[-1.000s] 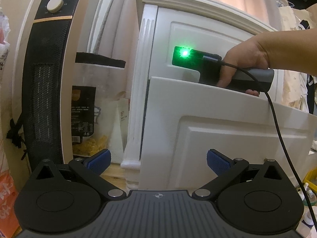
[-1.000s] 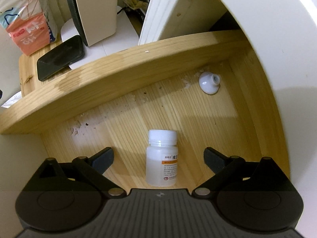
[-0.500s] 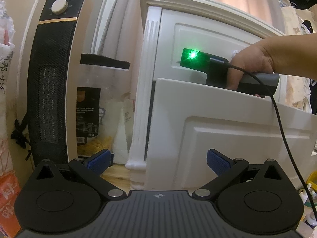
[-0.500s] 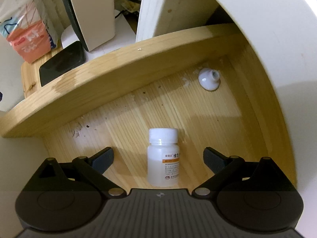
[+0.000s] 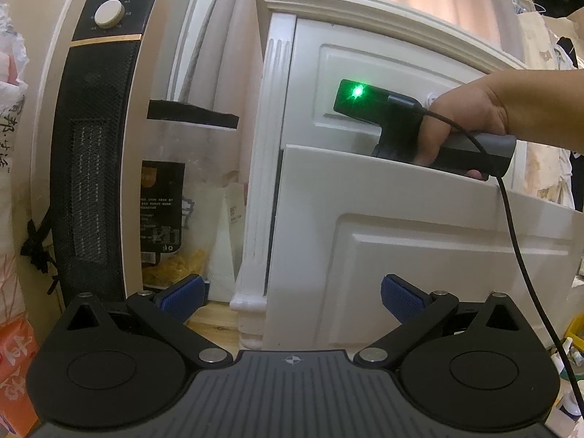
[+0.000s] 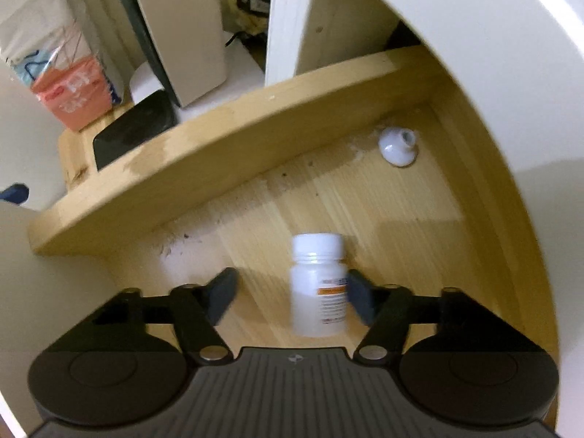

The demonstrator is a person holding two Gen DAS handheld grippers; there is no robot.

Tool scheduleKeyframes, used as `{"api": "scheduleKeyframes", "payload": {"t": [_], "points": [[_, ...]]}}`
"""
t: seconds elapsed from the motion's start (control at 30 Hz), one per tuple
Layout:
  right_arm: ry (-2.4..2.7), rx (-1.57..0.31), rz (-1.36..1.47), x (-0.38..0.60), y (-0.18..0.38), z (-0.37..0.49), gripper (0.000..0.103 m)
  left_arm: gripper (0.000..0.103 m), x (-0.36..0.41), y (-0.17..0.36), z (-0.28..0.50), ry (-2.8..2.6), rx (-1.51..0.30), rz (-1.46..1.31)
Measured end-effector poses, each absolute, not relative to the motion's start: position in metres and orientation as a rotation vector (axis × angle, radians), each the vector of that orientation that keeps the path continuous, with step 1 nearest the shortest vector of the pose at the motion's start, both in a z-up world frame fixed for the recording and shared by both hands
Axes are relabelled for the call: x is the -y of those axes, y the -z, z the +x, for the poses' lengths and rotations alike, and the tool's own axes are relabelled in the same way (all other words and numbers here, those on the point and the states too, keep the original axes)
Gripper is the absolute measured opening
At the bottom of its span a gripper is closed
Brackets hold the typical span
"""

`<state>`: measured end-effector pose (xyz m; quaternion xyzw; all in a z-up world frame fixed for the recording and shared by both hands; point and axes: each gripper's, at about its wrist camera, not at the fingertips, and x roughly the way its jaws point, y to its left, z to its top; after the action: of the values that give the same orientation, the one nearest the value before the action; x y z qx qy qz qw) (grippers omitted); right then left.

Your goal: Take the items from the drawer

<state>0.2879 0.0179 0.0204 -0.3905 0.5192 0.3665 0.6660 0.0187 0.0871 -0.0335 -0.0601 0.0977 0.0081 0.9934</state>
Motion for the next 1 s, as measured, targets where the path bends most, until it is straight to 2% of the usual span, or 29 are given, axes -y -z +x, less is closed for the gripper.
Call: {"api": "scheduleKeyframes", "payload": {"t": [0.2, 0.23, 0.27, 1.0], "points": [[-0.83, -1.152, -0.87, -0.02, -0.023, 0.284, 0.042, 0.103, -0.088, 0.035, 0.017, -0.015, -0.199, -0.129], [-0.827, -1.142, -0.871, -0.019, -0.023, 0.284, 0.035, 0.103, -0.088, 0.035, 0.017, -0.013, -0.199, -0.128], [-0.825, -1.132, -0.872, -0.019, -0.023, 0.283, 0.032, 0.103, -0.088, 0.035, 0.017, -0.012, -0.2, -0.128], [-0.785, -0.956, -0.825, 0.0, -0.038, 0.275, 0.032, 0.103, -0.081, 0.032, 0.017, -0.008, -0.195, -0.092]]}}
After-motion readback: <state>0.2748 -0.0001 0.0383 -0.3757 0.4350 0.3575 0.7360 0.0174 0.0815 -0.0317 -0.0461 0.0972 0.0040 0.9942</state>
